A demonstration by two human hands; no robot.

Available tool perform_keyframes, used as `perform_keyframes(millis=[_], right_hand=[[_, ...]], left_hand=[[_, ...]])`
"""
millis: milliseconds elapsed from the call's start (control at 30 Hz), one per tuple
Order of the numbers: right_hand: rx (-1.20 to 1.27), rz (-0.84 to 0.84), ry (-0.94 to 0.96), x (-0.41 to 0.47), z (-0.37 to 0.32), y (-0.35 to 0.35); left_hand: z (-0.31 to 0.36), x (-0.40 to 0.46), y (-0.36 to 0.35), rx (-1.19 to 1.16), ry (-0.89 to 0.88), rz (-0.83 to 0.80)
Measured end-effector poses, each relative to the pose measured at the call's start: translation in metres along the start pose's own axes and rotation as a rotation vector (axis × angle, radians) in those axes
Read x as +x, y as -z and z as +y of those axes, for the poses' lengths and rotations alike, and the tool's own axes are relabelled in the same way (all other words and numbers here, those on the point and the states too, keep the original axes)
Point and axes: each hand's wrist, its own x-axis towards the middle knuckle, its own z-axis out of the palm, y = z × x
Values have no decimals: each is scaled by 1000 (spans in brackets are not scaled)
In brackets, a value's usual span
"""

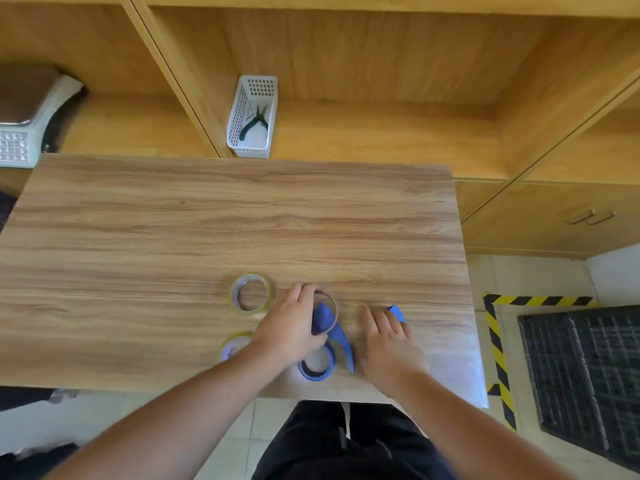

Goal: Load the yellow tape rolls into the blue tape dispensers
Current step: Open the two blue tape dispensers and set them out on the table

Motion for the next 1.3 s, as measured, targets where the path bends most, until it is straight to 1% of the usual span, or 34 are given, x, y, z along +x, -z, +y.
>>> perform_keyframes(millis=[67, 200, 333, 433, 600, 767, 933, 1000, 1067, 1200, 1300], right_hand=[[4, 12, -28, -1, 7, 10], [6, 27, -92, -5, 23, 20], [74, 19, -142, -15, 41, 20], [110, -4, -201, -22, 53, 16], [129, -70, -274, -30, 66, 16], [136, -88, -315, -35, 76, 15], [123, -103, -302, -36, 80, 17], [115, -105, -287, -36, 80, 17], [113, -106, -269, -35, 81, 17], [138, -115, -203, -34, 78, 18], [161, -117, -157, -35, 77, 16]], left_hand=[[3, 28, 10, 25, -1, 14], [11, 82, 19, 40, 55, 54], [10, 124, 15, 42, 116, 9], [7, 146, 5, 78, 112, -4], [-3, 162, -8, 60, 171, -10], [-7, 166, -15, -1, 243, -19], [-9, 164, -14, -2, 257, -72], [-7, 156, -12, 72, 222, -70], [-1, 141, -9, 143, 131, -60], [20, 97, -15, 176, -82, -50], [40, 61, -30, 169, -126, -79]])
